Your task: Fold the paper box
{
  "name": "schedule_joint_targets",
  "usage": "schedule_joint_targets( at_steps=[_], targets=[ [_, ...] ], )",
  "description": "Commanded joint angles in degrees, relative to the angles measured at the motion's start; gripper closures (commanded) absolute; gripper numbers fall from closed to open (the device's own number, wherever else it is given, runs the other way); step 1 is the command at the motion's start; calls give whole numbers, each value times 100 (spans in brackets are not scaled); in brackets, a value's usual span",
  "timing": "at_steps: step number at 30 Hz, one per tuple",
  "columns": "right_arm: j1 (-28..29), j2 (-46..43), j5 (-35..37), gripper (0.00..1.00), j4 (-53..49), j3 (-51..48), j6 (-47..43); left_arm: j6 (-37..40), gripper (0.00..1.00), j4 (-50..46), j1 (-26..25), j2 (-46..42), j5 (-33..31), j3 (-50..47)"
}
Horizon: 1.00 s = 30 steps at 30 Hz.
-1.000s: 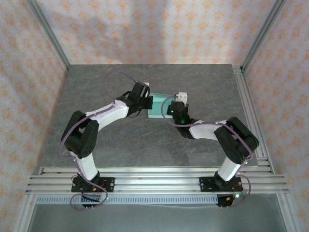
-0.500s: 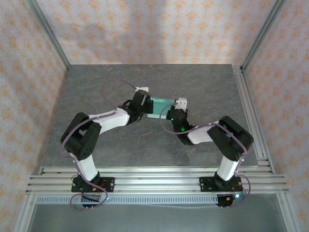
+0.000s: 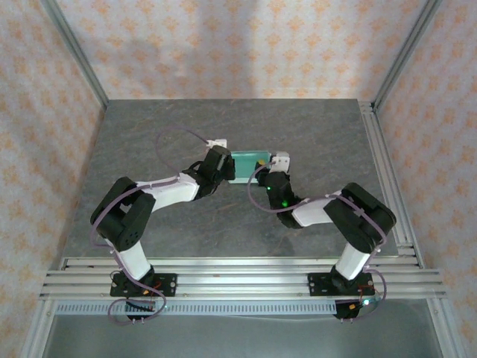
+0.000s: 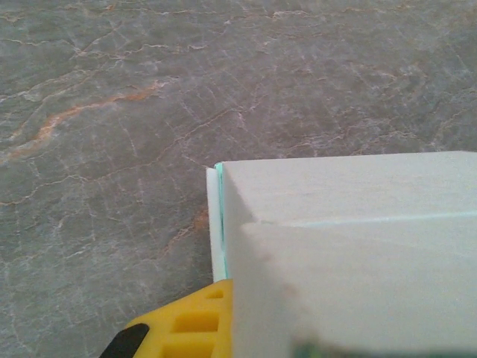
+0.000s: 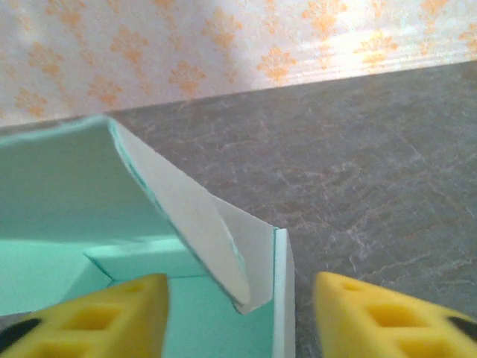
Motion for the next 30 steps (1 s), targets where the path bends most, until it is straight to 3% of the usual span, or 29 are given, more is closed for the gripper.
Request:
schedule_joint_targets(
  at_steps=[1, 5, 9, 15, 20, 23, 30],
  targets=[
    [32, -545, -101, 27, 133, -220, -147, 53, 100, -427, -67, 29, -368, -136],
    [32, -1240, -109, 17, -128, -530, -195, 149, 100, -480, -67, 49, -452, -109],
    [32, -2165, -133, 14, -623, -779, -218, 179, 100, -509, -67, 78, -418, -32],
    [-73, -3271, -138, 10, -2457, -189, 193, 195, 100, -434, -85, 109, -407, -83],
    [-842, -2919, -1099, 15, -4899, 1212, 2145, 212, 100, -391, -126, 143, -386, -103],
    [-1200, -2281, -1801, 19, -6090, 2118, 2829, 227, 98, -381, -178, 135, -432, -110],
    [-1447, -1091, -2853, 26, -7231, 3321, 2829, 190, 94, -438, -258, 102, -611, -119]
  ],
)
